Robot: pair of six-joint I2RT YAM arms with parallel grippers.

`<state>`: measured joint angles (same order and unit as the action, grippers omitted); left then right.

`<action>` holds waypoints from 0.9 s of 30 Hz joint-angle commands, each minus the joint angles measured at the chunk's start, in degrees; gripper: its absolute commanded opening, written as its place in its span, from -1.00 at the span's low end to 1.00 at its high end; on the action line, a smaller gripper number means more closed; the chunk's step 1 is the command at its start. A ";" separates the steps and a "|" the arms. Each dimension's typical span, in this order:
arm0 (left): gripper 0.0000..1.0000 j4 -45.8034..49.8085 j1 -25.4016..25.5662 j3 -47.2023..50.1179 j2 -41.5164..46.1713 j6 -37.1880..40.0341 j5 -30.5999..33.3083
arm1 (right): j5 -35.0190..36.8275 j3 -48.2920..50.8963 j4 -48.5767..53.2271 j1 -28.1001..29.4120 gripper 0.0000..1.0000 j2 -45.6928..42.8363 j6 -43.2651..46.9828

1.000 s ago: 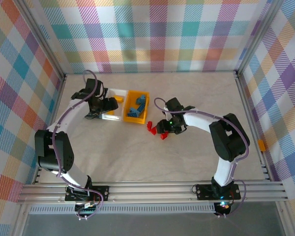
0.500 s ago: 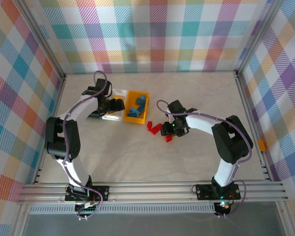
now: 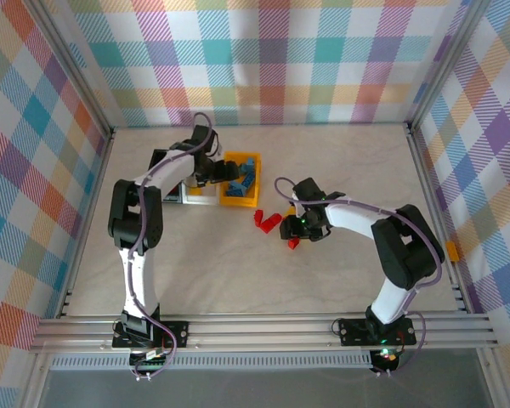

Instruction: Sort the legos into containers by color

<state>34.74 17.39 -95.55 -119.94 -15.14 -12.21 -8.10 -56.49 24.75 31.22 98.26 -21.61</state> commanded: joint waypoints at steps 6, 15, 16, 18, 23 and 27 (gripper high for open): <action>0.62 -1.98 7.00 -0.80 -2.23 -2.23 -2.40 | -0.62 2.23 -0.03 0.34 0.01 -1.94 0.00; 0.62 -1.24 14.38 -6.90 -6.03 -5.15 -1.95 | 1.32 5.52 2.67 0.35 -0.30 -8.13 -0.26; 0.62 -0.85 14.86 -7.91 -6.86 -5.24 -1.94 | 1.41 5.96 2.92 0.35 -0.32 -9.05 -0.30; 0.61 -0.30 15.44 -9.61 -7.76 -5.72 -2.19 | 1.59 6.77 3.53 0.38 -0.37 -10.99 -0.37; 0.62 1.03 15.44 -9.80 -4.35 -5.98 -1.36 | 1.40 7.17 4.34 0.35 -0.43 -14.71 -0.67; 0.64 4.17 15.54 -8.57 0.16 -4.35 0.25 | 1.60 5.61 6.37 0.35 -0.19 -13.42 0.44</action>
<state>35.29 33.23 -103.81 -126.23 -20.12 -12.97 -6.76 -49.87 28.16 31.22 84.42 -21.65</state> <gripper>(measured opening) 0.816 0.349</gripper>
